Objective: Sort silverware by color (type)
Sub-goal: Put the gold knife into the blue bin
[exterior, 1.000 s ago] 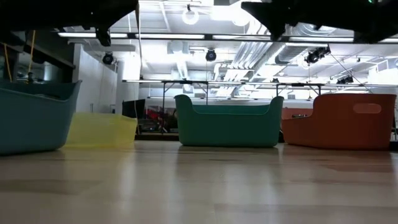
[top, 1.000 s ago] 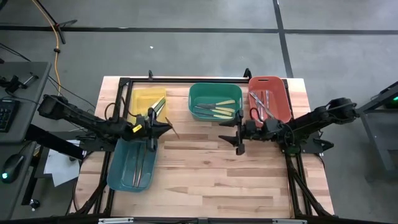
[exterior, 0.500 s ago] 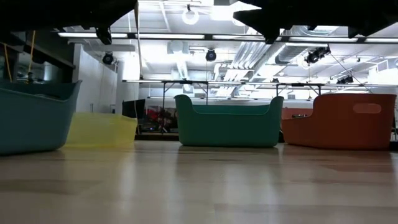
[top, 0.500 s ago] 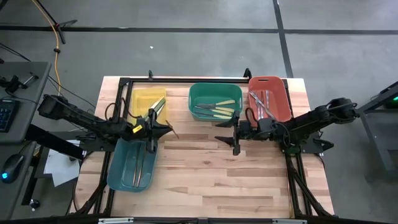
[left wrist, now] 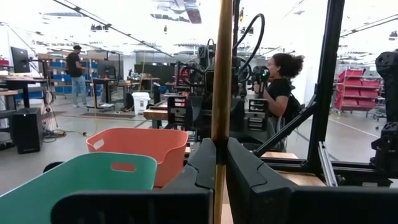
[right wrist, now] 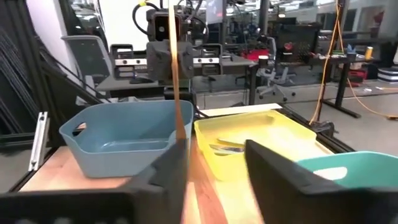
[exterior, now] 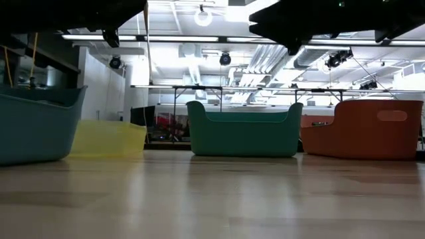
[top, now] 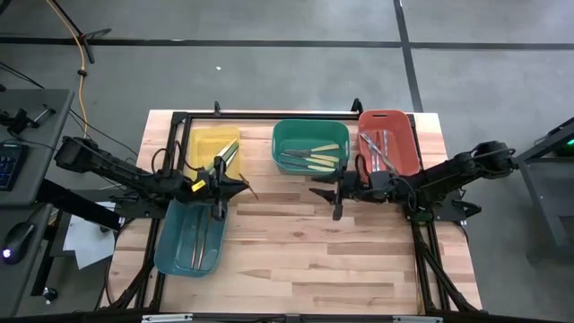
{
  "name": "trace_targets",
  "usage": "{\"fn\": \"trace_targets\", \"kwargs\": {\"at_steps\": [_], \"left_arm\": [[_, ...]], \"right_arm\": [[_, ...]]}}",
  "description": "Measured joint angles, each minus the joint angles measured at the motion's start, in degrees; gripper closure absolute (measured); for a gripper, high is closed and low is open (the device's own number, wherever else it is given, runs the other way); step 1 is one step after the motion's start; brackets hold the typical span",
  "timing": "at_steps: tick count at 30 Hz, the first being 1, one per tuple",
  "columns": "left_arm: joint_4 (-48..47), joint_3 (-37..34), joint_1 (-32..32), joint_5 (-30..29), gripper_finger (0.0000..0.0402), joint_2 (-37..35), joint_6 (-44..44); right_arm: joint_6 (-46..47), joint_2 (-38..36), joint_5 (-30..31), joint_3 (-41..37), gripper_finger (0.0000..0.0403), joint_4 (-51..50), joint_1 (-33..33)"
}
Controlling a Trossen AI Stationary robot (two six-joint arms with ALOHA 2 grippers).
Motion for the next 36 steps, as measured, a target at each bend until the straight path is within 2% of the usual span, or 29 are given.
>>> {"fn": "trace_targets", "kwargs": {"at_steps": [5,7,14,36], "left_arm": [[-0.04,0.0,0.0,0.0,0.0401,0.0,-0.02],[-0.1,0.0,0.0,0.0,0.0401,0.0,-0.02],[-0.2,0.0,0.0,0.0,0.0401,0.0,-0.02],[-0.63,0.02,0.0,-0.33,0.0401,0.02,0.83]], "right_arm": [[1.2,0.0,0.02,-0.01,0.037,-0.74,-0.93],[1.58,0.0,0.0,-0.02,0.0392,-0.8,-1.27],[3.83,0.0,-4.04,0.0,0.0399,-2.78,-2.82],[1.14,0.0,-6.48,0.0,0.0403,-4.49,-3.19]]}}
